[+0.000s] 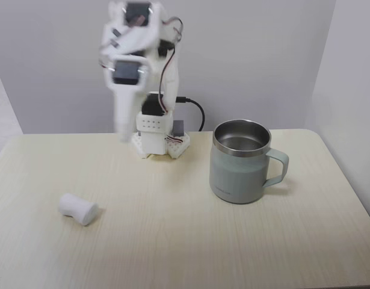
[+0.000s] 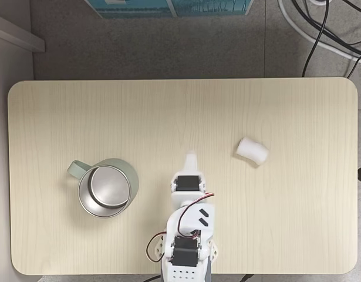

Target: Grasp a dressing and put it in the cup.

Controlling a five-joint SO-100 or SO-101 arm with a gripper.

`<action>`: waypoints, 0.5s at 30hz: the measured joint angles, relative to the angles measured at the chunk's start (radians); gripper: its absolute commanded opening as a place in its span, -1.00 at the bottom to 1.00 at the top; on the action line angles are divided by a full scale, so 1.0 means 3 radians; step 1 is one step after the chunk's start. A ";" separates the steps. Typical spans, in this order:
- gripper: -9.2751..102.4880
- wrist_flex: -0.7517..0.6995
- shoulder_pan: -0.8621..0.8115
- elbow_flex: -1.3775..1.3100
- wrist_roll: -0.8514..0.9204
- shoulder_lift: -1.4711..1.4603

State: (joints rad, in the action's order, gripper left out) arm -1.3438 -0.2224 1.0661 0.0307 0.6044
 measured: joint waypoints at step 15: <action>-0.34 -0.1028 -0.1099 0.1759 0.0179 0.2413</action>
State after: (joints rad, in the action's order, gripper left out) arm -1.6521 -0.5522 1.5938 0.0844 1.3284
